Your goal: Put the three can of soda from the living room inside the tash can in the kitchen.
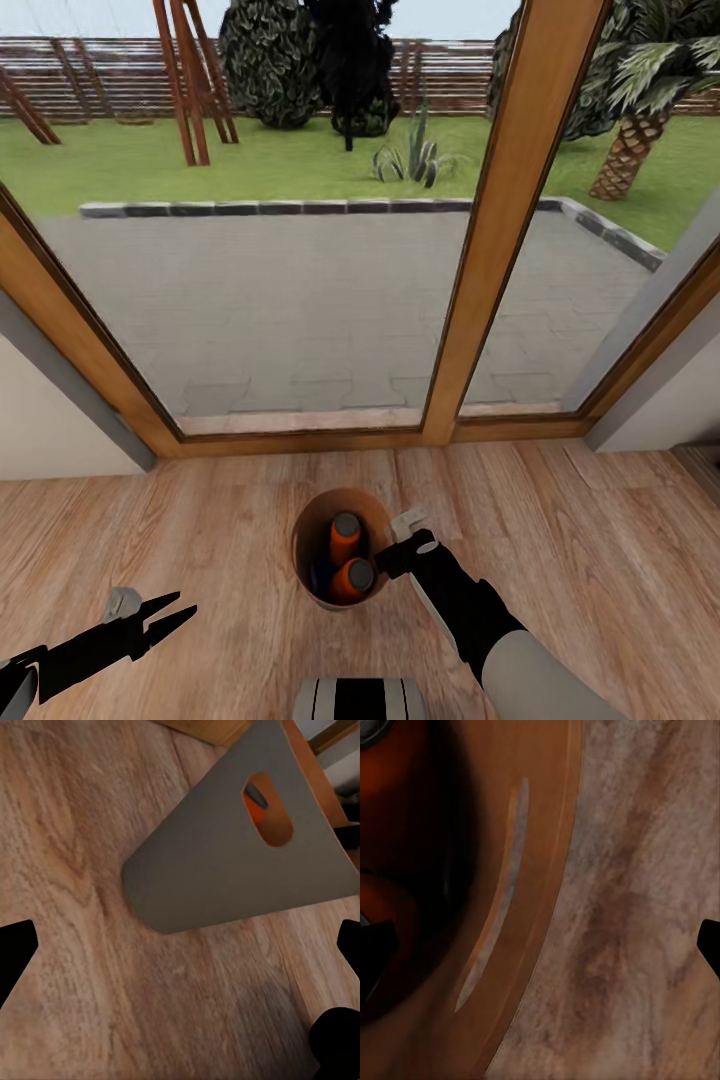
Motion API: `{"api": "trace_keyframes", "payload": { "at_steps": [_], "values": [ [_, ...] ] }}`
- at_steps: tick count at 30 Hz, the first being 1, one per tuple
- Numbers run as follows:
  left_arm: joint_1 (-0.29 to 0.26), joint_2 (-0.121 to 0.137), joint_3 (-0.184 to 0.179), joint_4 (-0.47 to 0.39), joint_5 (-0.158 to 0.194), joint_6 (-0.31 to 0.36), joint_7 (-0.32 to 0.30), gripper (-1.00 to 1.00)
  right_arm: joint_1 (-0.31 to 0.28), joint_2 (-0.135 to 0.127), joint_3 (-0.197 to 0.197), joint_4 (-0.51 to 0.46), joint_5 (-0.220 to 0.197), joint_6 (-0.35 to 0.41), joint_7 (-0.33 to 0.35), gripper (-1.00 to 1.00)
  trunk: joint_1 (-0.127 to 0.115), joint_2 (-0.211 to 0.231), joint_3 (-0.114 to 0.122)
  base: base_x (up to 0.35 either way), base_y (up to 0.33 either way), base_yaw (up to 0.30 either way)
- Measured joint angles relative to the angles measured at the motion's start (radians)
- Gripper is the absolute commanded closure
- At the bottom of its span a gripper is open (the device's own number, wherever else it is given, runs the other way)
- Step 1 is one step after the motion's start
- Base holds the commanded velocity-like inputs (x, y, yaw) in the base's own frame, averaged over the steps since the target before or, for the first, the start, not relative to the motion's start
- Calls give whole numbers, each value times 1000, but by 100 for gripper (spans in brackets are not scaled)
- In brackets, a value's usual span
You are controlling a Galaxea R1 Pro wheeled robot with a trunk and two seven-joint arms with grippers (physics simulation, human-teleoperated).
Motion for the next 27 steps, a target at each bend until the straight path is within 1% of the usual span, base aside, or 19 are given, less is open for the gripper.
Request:
{"api": "trace_keyframes", "payload": {
  "at_steps": [27],
  "values": [
    [0, 0, 0, -1, 0, 1, 0, -100, 0, 3, 2, -1, -3, 0, 8, -100, 2, 0, 0, 0, 0, 0]
  ]
}}
